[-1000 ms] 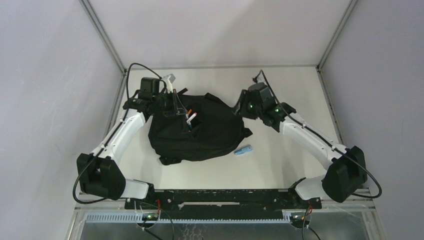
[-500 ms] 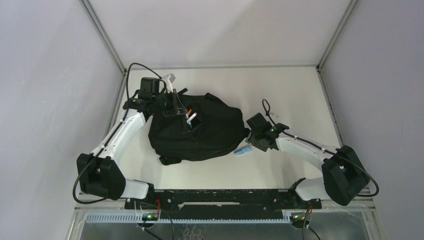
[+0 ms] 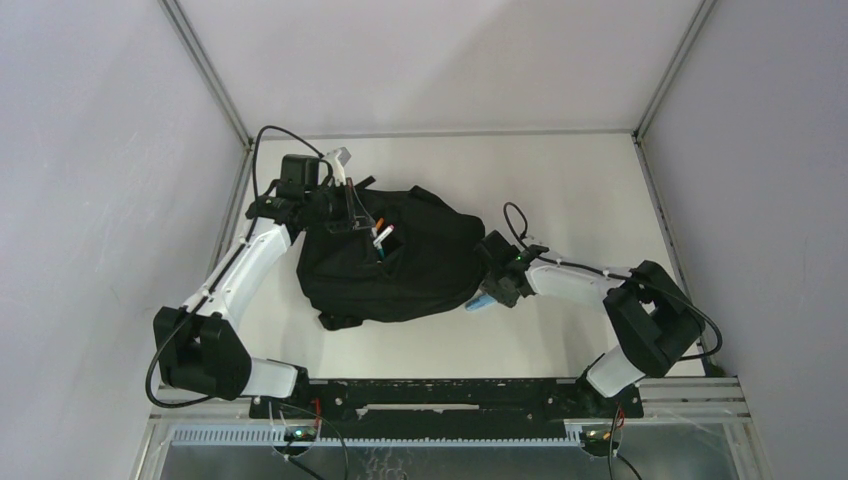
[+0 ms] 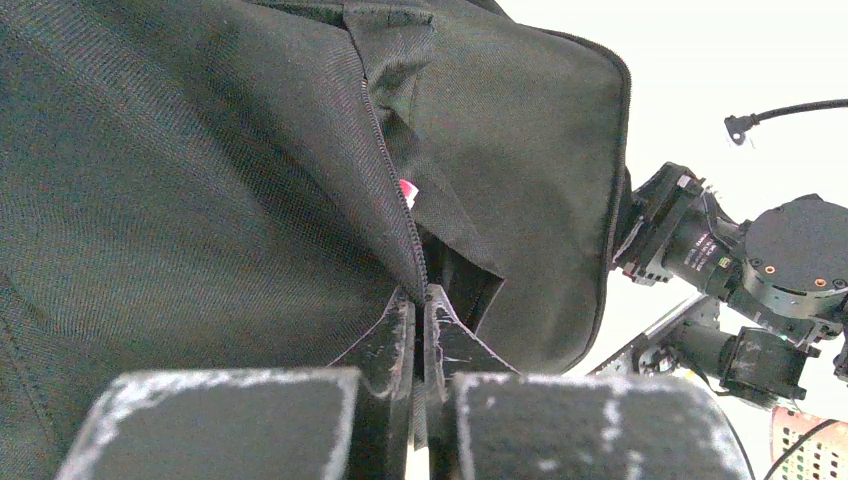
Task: Pack the student bag
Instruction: Pick up the stationery from the center of the board.
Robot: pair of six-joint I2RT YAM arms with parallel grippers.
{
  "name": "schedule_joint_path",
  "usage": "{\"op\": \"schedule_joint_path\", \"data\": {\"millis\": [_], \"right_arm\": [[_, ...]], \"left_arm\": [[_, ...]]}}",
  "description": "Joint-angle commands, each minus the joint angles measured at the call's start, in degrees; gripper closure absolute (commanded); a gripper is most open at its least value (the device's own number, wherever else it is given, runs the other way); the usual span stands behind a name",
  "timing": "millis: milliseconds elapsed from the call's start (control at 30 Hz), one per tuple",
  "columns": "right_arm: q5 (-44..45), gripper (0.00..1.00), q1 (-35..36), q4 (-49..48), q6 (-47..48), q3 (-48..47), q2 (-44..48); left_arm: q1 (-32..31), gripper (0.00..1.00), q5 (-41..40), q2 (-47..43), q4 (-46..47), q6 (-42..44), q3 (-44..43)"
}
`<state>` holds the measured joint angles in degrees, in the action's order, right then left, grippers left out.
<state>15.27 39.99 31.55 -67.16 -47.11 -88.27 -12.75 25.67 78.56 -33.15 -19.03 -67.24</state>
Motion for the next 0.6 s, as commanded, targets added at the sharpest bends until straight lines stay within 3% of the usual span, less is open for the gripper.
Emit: {"op": "schedule_joint_path", "data": {"millis": [0,167,267,567], "right_arm": [[3.6,0.55,1.0,3.7,-2.4,-1.1,-1.1],[7.4,0.58,0.9,6.4,0.6,-1.1,-0.4],[8.8,0.57,0.8,5.3,7.6,-1.3,-0.6],[5.7,0.45,3.1,5.6,11.7,-2.8,-2.3]], "left_arm": [[-0.2,1.0,1.7,-2.5,3.4,0.2,1.1],[-0.2,1.0,1.3,-2.1,3.4,-0.4,1.0],[-0.3,1.0,1.8,-1.8,3.4,-0.5,1.0],[-0.3,1.0,2.1,-1.6,3.3,-0.6,1.2]]}}
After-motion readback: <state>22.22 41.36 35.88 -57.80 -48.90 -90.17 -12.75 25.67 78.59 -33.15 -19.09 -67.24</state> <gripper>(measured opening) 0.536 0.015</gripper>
